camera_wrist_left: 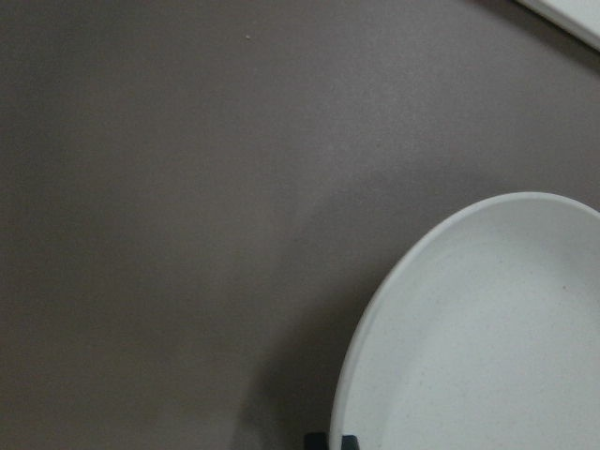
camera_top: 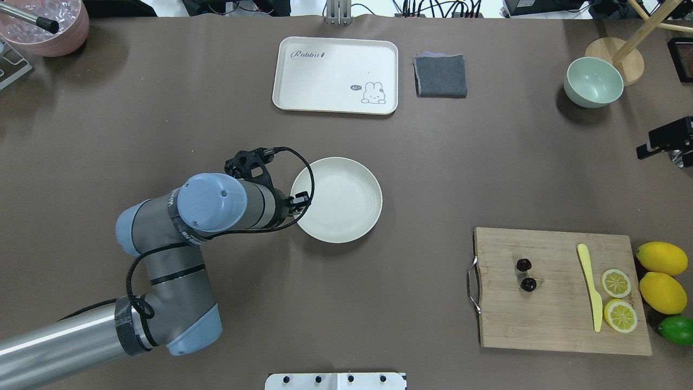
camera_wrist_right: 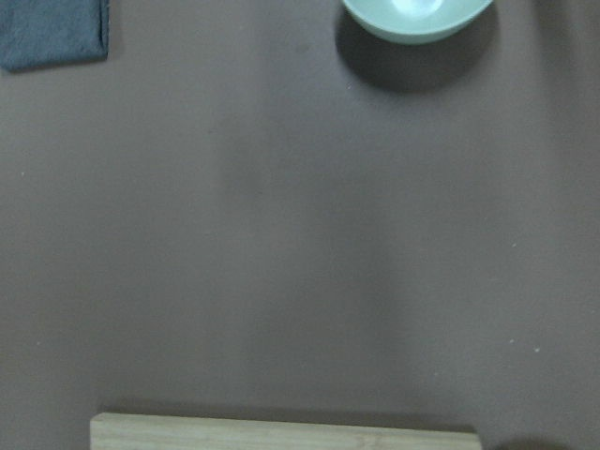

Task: Place red cherry on plate
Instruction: 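Carry the white bowl with the left gripper to the table center, then release the bowl with the left gripper while the right gripper reaches toward the cherries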

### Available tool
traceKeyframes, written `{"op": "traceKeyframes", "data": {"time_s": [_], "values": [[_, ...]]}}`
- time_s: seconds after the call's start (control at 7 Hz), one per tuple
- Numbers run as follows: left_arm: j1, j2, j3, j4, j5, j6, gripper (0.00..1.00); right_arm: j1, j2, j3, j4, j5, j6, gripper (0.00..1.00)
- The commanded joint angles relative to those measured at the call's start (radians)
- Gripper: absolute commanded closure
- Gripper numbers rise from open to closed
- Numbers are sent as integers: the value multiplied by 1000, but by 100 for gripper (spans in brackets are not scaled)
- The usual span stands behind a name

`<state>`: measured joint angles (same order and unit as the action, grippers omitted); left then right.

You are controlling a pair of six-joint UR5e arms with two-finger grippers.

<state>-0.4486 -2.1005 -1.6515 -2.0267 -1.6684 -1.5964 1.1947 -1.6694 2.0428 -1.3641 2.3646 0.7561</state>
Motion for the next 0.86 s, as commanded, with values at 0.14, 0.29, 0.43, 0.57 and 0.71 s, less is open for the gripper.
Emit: {"op": "traceKeyframes", "data": {"time_s": [0.14,0.29,0.43,0.57,0.71], "values": [[-88,34,-117,14,1,105,2,-307,-62,51,220,-210,349,0],[-132,48,-119,16,3,201,2,-399,-61,53,221,-284,391,0],[-151,56,-132,14,10,378,2,-479,-59,53,230,-348,495,0],[-151,57,-129,16,66,383,2,-577,-61,47,250,-429,523,0],[-153,57,-129,16,70,382,2,-628,-61,46,250,-458,531,0]]}}
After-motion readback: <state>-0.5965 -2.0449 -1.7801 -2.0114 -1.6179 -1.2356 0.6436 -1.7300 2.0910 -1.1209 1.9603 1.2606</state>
